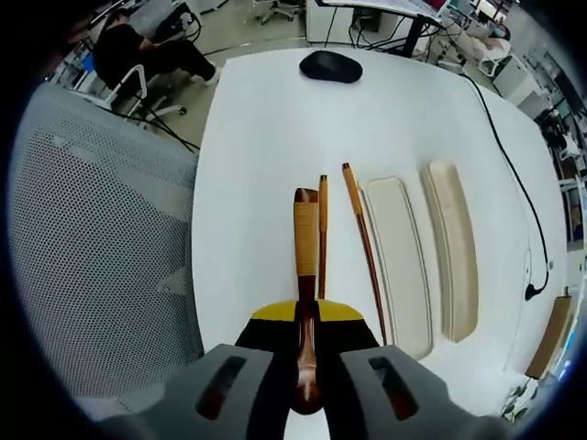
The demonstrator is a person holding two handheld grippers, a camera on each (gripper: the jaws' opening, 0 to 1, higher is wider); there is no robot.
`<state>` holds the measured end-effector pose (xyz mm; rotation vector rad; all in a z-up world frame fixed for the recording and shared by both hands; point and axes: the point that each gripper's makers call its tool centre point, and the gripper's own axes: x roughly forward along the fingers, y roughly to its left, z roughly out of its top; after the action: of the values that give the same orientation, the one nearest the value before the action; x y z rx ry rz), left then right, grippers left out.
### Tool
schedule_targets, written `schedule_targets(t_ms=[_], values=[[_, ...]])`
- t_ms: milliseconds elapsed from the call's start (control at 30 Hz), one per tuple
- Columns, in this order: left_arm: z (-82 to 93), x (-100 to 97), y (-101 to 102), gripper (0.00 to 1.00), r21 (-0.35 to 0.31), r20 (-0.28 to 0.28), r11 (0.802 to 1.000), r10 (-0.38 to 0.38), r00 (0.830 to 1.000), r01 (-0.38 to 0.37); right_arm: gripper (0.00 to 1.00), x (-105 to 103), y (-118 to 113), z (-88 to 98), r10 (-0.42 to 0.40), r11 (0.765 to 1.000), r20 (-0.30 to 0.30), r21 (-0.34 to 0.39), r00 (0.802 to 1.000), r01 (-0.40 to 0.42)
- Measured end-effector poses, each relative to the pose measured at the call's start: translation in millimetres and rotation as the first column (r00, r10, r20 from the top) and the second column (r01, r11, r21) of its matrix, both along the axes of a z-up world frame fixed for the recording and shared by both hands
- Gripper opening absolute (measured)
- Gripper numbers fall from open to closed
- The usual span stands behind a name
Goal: Arrange the utensils inside the cutlery case until each visible utensil rests in its matching compartment.
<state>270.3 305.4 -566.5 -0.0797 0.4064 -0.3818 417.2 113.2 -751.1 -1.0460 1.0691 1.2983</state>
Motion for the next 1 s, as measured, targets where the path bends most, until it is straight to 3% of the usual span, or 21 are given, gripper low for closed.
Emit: schedule_targets(t_ms=[433,700,1000], values=[[-8.4,-2.5,0,0.8,0.025,-0.031,1.0,0.014,0.999,-0.013,0.02,31,-5,4.8,0.045,0.999,-0.002,-0.015,0.999,-0.045],[-12.0,0.7,-2,0.8,0.037,-0.049,0.999,0.015,0.999,-0.013,0.02,67,-9,15.6,0.031,0.999,0.014,-0.013,0.999,-0.031],[-15.5,4.4,-3,0.8,0.039,-0.067,0.999,0.025,0.997,-0.023,0.02,94,-7,21.7,0.039,0.999,0.027,-0.011,0.999,-0.038]])
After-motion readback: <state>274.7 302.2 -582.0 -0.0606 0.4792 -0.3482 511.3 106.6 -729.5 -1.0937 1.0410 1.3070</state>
